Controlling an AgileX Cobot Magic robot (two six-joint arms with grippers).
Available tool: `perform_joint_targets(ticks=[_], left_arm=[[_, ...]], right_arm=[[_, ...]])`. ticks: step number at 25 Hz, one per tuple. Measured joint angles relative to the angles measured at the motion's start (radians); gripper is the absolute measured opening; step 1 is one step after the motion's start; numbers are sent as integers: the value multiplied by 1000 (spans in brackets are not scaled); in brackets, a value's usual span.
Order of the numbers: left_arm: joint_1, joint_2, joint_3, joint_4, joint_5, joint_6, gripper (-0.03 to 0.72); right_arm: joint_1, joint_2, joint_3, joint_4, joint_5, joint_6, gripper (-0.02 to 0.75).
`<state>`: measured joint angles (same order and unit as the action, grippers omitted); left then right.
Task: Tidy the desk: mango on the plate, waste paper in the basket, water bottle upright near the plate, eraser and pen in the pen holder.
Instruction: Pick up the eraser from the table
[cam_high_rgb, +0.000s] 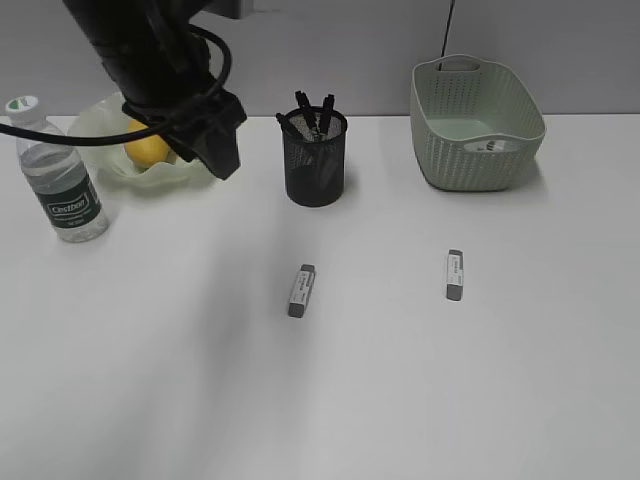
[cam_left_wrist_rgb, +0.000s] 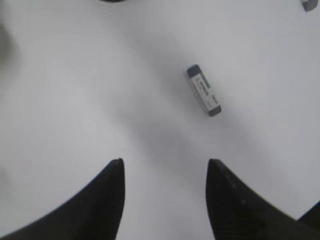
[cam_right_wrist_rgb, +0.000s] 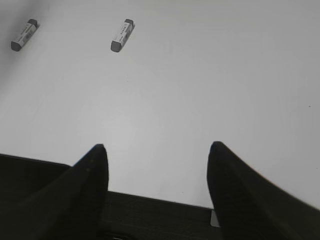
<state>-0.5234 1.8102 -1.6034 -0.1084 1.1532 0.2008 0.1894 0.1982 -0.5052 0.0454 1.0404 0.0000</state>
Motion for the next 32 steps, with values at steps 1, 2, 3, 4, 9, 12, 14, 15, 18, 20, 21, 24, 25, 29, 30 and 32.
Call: perform_joint_targets(ticks=[1, 2, 3, 4, 9, 12, 14, 15, 18, 20, 21, 24, 25, 29, 30, 32], left_arm=[[6, -24, 17, -1, 3, -9, 402], [16, -47, 47, -8, -2, -13, 402], [31, -80, 84, -16, -12, -16, 402], [45, -116, 121, -23, -31, -17, 402], [172, -323, 382, -50, -133, -21, 402], [257, -467, 530, -66, -185, -21, 402], [311, -579, 625, -73, -221, -21, 402], [330, -638, 661, -74, -236, -21, 402], [373, -814, 770, -79, -264, -21, 402], [378, -926, 822, -86, -274, -22, 402], [378, -991, 846, -89, -278, -30, 402], [379, -1179, 897, -90, -282, -54, 402], [379, -1234, 914, -90, -282, -61, 403], [379, -1428, 967, -91, -276, -66, 403], [379, -1462, 977, -91, -266, -66, 403], [379, -1527, 987, -89, -228, -66, 403]], right_arm=[[0, 0, 0, 0, 0, 0, 496], [0, 0, 0, 0, 0, 0, 496], [0, 0, 0, 0, 0, 0, 496], [0, 0, 0, 0, 0, 0, 496], [0, 0, 0, 0, 0, 0, 496], [0, 0, 0, 0, 0, 0, 496], [0, 0, 0, 0, 0, 0, 496], [0, 0, 0, 0, 0, 0, 496], [0, 0, 0, 0, -1, 0, 496], [0, 0, 0, 0, -1, 0, 496], [0, 0, 0, 0, -1, 0, 496], [0, 0, 0, 0, 0, 0, 496], [0, 0, 0, 0, 0, 0, 496], [0, 0, 0, 0, -1, 0, 496], [0, 0, 0, 0, 0, 0, 496], [0, 0, 0, 0, 0, 0, 496]])
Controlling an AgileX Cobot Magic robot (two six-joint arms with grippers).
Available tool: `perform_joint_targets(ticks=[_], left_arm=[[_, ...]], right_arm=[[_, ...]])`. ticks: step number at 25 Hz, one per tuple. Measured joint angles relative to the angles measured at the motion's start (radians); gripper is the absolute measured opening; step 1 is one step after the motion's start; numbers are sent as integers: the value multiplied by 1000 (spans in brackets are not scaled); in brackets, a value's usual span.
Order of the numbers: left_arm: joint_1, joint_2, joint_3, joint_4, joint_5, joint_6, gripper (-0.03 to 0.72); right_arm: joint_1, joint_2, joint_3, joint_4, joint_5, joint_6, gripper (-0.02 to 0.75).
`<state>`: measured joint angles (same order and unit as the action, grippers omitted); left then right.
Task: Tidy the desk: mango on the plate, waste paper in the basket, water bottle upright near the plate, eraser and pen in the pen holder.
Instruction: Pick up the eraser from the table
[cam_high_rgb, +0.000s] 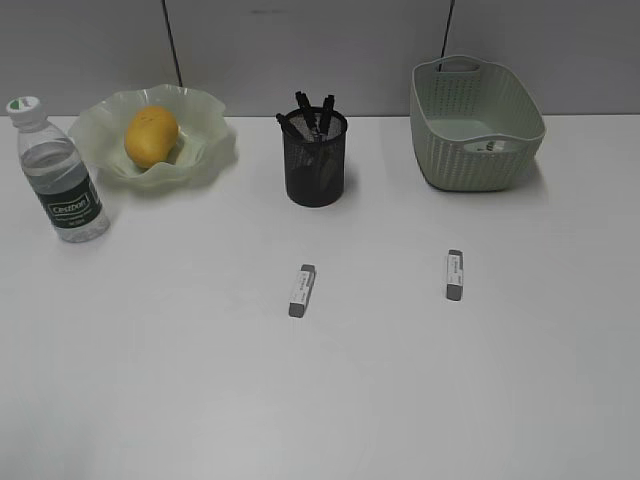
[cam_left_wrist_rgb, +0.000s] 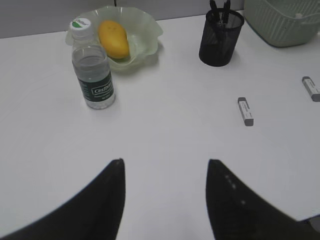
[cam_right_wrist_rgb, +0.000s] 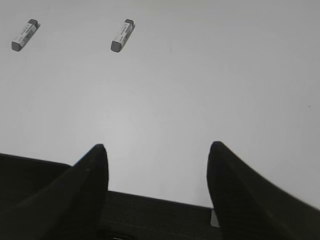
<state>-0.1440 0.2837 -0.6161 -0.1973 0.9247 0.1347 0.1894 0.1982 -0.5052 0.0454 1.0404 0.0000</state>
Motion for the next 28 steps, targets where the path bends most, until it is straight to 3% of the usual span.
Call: perform_joint_targets(ticks=[20, 28], left_arm=[[0, -63, 86, 41, 137, -15, 403], [0, -63, 86, 41, 138, -15, 403]], right_arm=[[0, 6, -12, 0, -25, 0, 496], [0, 297, -31, -3, -184, 9, 496]])
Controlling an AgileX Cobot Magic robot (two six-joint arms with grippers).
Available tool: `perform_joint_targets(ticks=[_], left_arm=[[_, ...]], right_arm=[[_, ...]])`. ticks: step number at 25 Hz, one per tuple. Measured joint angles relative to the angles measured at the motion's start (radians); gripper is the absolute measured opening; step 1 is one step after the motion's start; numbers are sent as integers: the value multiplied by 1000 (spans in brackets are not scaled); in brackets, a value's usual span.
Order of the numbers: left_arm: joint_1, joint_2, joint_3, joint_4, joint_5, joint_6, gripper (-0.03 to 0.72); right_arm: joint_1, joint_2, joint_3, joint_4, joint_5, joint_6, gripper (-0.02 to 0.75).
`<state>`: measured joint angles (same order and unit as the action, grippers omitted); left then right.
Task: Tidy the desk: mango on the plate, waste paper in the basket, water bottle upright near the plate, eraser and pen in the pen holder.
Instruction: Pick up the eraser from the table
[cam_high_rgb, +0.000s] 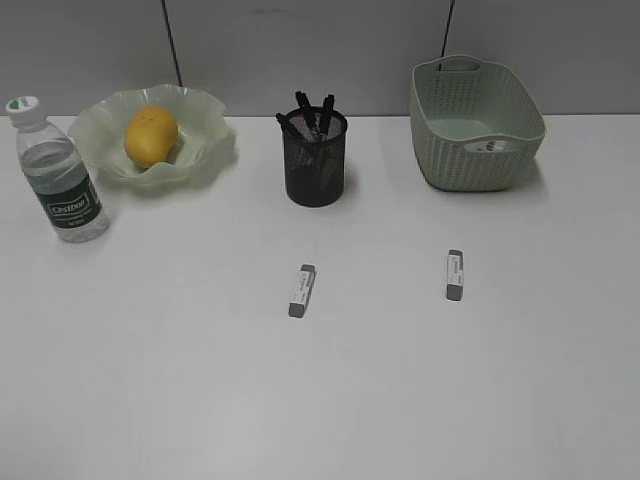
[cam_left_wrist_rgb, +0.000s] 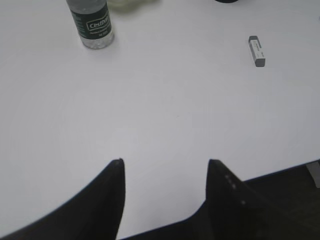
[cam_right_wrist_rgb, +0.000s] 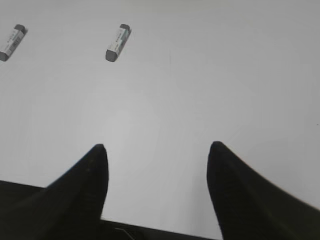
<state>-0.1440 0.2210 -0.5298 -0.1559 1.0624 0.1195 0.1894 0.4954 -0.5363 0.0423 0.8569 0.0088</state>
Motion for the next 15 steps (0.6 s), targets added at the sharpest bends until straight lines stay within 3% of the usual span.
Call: perform_joint_targets(ticks=[6, 15], left_arm=[[0, 0, 0, 0, 0, -1, 403], [0, 0, 1, 0, 1, -2, 403]], right_arm=[[0, 393, -85, 41, -118, 3, 496], [0, 933, -426, 106, -78, 45, 494]])
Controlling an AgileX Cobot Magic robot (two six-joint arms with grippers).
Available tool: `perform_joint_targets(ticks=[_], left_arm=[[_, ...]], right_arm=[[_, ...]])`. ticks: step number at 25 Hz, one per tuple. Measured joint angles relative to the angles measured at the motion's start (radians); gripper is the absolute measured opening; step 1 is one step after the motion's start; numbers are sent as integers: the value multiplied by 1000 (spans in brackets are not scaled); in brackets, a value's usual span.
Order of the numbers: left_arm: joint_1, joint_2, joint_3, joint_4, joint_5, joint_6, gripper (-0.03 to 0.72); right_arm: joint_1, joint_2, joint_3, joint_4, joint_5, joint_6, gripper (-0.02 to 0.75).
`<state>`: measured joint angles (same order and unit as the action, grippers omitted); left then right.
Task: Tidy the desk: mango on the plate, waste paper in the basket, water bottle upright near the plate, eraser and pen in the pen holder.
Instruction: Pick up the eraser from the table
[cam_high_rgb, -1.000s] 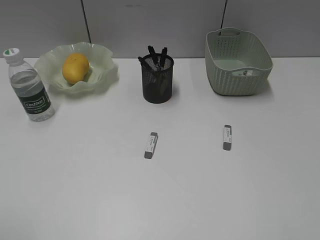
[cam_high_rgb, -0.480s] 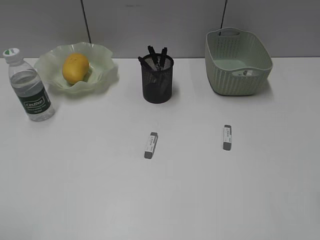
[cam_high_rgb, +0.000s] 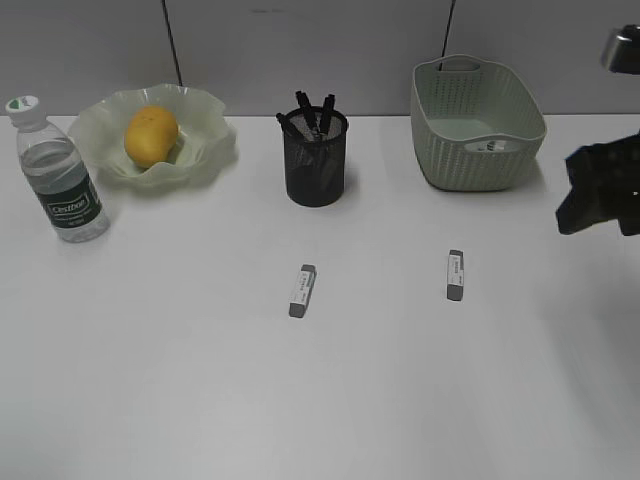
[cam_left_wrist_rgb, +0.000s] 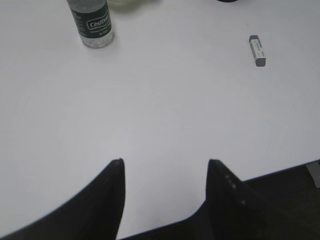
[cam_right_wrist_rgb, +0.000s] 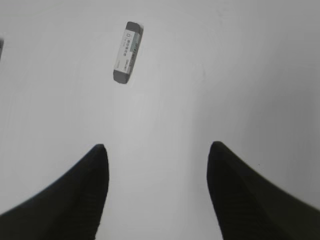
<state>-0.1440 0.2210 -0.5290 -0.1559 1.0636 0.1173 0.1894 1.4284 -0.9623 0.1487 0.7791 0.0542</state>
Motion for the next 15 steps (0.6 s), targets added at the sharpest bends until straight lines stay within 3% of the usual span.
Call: perform_joint_targets(ticks=[8, 15], left_arm=[[0, 0, 0, 0, 0, -1, 394], [0, 0, 0, 0, 0, -1, 390]], right_arm=[[77, 298, -240, -24, 63, 118, 488], [193, 456, -377, -138, 95, 258, 487]])
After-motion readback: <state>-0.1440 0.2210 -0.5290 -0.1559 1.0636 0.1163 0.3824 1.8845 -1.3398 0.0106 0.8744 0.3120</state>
